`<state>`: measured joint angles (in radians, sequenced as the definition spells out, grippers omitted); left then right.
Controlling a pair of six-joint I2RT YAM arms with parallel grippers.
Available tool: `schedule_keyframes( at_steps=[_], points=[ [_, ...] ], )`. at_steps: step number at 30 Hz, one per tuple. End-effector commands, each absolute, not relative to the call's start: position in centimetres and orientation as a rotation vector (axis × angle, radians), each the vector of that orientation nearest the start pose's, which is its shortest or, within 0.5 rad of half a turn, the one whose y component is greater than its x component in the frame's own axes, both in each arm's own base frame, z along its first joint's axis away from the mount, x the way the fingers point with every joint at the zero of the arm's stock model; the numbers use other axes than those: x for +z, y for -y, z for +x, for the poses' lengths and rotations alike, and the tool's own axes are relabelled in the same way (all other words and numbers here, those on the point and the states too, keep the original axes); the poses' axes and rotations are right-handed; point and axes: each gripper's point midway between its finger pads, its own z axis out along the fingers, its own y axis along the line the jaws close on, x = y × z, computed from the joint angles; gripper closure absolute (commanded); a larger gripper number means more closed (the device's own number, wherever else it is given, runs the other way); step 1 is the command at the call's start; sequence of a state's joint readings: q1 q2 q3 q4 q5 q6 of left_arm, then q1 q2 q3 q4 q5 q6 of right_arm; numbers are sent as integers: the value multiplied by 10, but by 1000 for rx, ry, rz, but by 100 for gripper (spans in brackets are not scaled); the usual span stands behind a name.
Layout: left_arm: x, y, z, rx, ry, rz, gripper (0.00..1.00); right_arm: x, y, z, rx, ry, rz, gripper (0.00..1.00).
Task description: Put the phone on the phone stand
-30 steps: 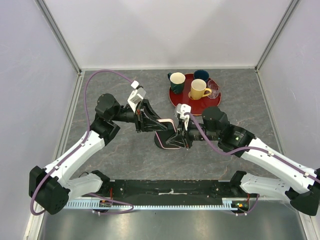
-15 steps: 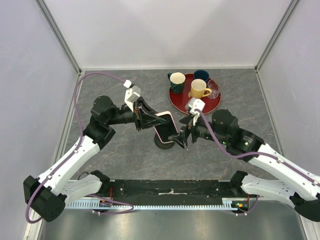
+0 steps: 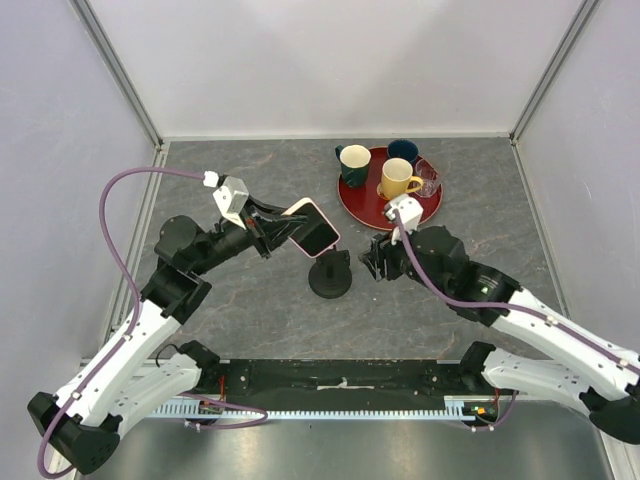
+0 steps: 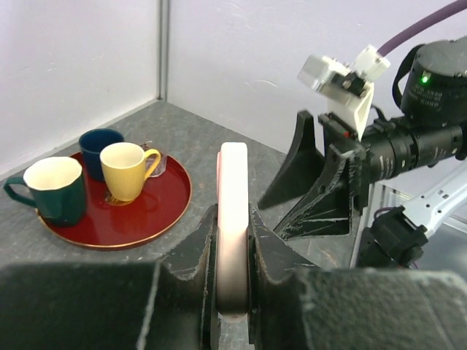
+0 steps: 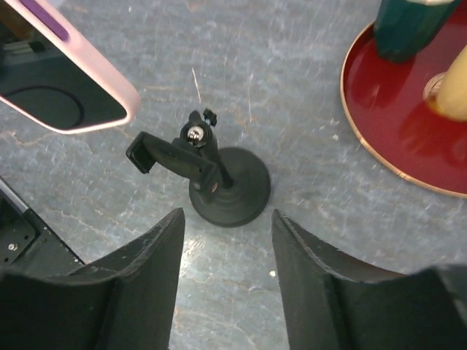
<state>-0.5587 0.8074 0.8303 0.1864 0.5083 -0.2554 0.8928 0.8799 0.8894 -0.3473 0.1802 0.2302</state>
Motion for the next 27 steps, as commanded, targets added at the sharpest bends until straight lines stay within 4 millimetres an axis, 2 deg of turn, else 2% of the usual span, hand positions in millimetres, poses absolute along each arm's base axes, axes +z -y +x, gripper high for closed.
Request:
schedule_keyframes(
  at_steps=[1,3,6,14,19,27],
  points=[
    [405,227,218,-902,-1202,588,98,237,-254,215,646,-1947,-559,48],
    [403,225,221,-885,-1209,572,98,231,-269,209,711,-1957,-612,50],
    [403,224,223,-876,-1211,571,98,221,-277,209,738,-1967,-606,50],
    [397,231,224,-899,-1231,592,98,208,-274,215,707,-1948,-579,52],
    [396,232,225,-905,-1236,596,98,208,-275,218,705,-1916,-568,59],
    [393,235,224,-917,-1242,607,98,207,-282,222,712,-1897,-586,60]
  ],
)
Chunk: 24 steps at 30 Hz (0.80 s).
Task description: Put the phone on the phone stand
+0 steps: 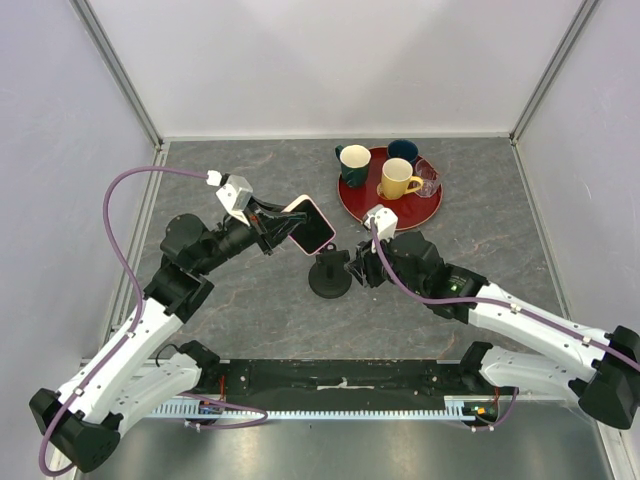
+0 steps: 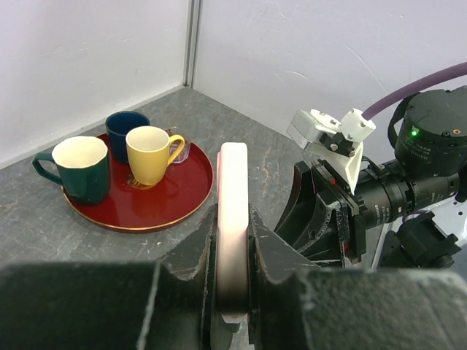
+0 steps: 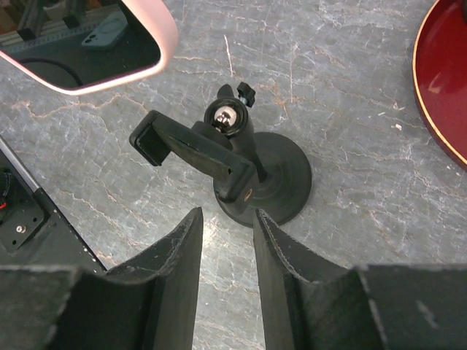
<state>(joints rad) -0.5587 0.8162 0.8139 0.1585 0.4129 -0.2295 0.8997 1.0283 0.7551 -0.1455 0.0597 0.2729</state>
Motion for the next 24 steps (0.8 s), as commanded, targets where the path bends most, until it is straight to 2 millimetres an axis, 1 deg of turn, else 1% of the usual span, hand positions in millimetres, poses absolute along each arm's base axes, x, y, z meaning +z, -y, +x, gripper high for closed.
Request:
schedule_keyframes(
  at_steps=[1,5,8,9,11,12,14,16,17,18,21,24],
  points=[
    [392,235,225,-917,-1244,607,98,206,-281,223,706,-1898,-586,60],
    [393,235,224,-919,-1241,609,98,208,-284,226,705,-1878,-586,60],
    [394,236,223,-923,-1240,613,98,204,-283,229,679,-1881,-585,66],
    [394,236,223,-923,-1239,612,98,203,-281,231,664,-1885,-578,69],
    [393,235,223,-921,-1240,613,98,201,-279,232,650,-1886,-578,72],
    [394,235,223,-922,-1237,615,98,202,-279,232,646,-1883,-578,75],
    [394,237,221,-930,-1235,623,98,201,-276,233,624,-1883,-586,78],
    [392,240,219,-947,-1236,644,98,200,-273,235,598,-1881,-597,84],
    [393,241,218,-953,-1230,653,98,199,-272,235,583,-1884,-612,86],
    [392,242,217,-961,-1229,664,98,199,-270,235,564,-1873,-639,92],
    [391,246,210,-987,-1209,703,98,200,-274,233,557,-1850,-723,100],
    [391,247,208,-992,-1201,715,98,201,-277,233,547,-1838,-772,100]
  ],
)
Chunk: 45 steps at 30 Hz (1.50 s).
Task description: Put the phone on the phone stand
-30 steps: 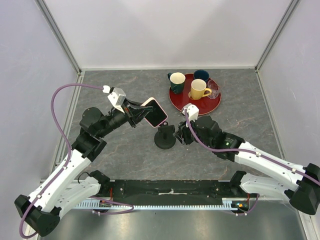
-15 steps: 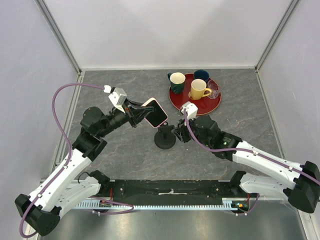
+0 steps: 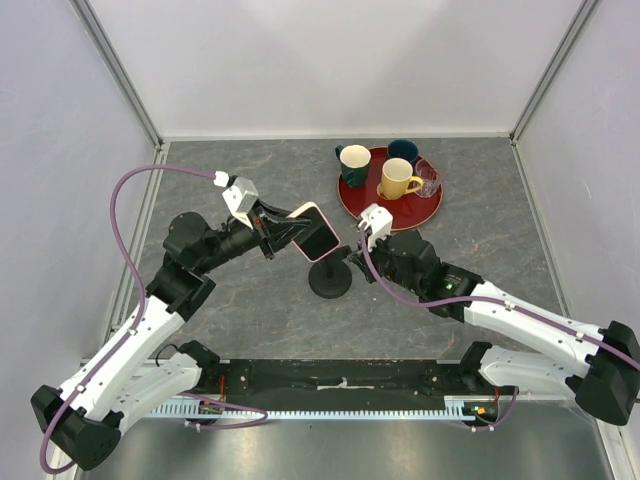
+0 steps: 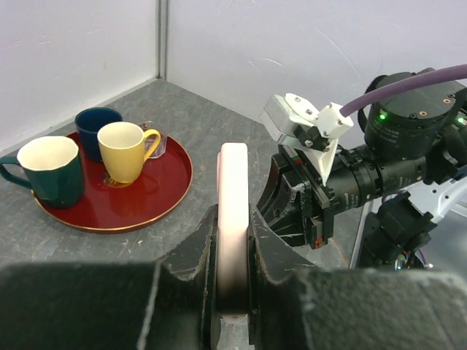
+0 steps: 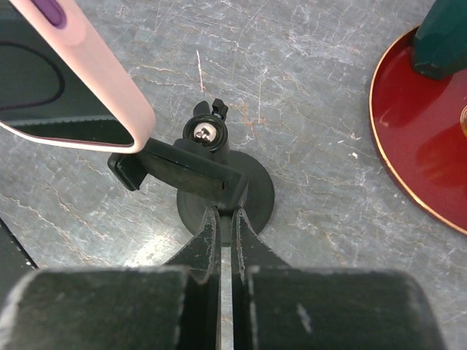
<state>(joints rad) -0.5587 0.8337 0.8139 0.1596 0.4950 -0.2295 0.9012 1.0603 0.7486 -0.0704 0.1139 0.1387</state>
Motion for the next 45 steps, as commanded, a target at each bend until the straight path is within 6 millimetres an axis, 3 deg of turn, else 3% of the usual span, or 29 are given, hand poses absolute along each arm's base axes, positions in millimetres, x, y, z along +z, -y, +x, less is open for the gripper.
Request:
schedule_keyframes(
  at_steps=[1,6,8,9,14,24,30,40,45],
  points=[
    [390,247,208,-995,-1201,719,98,201,-277,234,534,-1828,-796,100],
    [388,247,209,-988,-1203,714,98,198,-277,242,487,-1834,-802,99],
    [388,246,209,-984,-1202,710,98,198,-275,244,475,-1834,-792,88],
    [388,246,210,-984,-1204,711,98,197,-274,243,474,-1835,-792,75],
    [388,247,210,-986,-1206,710,98,191,-273,238,493,-1822,-797,66],
    [385,248,212,-989,-1215,713,98,188,-269,236,499,-1800,-776,70],
    [384,249,212,-992,-1218,715,98,199,-274,237,546,-1749,-735,69],
    [385,249,211,-991,-1216,717,98,201,-279,243,548,-1733,-719,69],
    [385,249,211,-993,-1215,720,98,201,-279,245,539,-1726,-711,74]
  ],
)
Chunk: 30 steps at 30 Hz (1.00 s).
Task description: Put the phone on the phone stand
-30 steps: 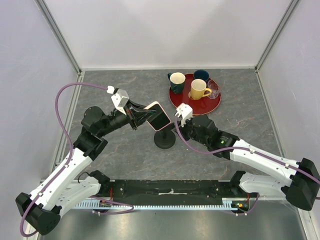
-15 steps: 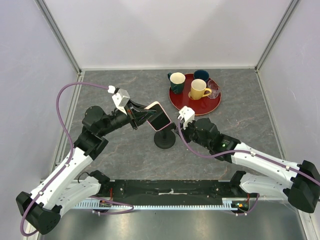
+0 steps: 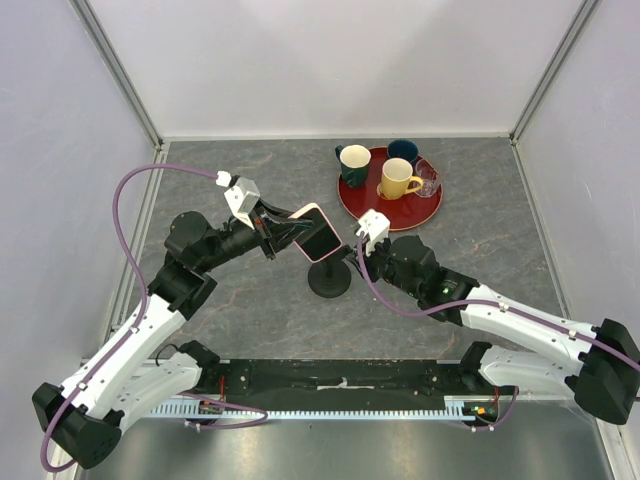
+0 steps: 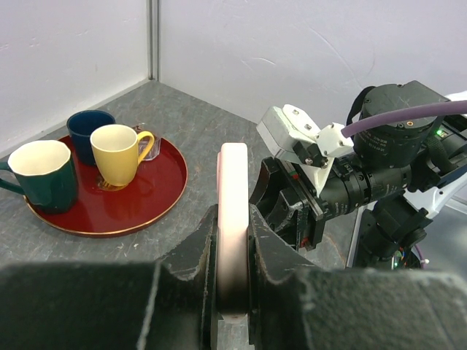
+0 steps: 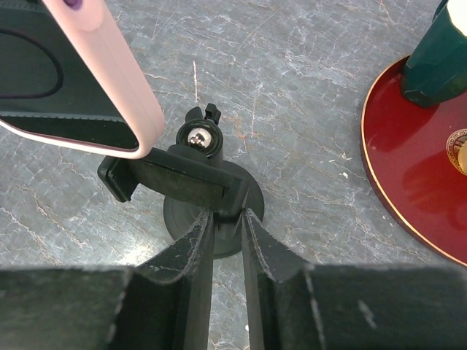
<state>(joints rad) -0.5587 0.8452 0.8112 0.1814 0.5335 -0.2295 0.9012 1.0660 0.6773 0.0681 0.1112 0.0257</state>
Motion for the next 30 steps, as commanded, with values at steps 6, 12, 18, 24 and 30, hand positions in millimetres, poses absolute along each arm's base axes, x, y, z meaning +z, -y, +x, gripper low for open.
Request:
schedule_keyframes(
  at_steps=[6,12,18,24,30],
  points=[
    [384,250,211,-994,-1217,724,98,198,-276,249,522,-1727,-679,84],
    [380,253,208,-1009,-1205,763,98,198,-274,251,504,-1720,-673,100],
    [375,265,182,-1102,-1112,921,98,200,-280,247,572,-1708,-733,100],
    [366,273,149,-1211,-977,1132,98,202,-277,253,707,-1702,-806,100],
    [348,290,138,-1349,-888,1290,98,197,-290,259,846,-1721,-944,100]
  ],
)
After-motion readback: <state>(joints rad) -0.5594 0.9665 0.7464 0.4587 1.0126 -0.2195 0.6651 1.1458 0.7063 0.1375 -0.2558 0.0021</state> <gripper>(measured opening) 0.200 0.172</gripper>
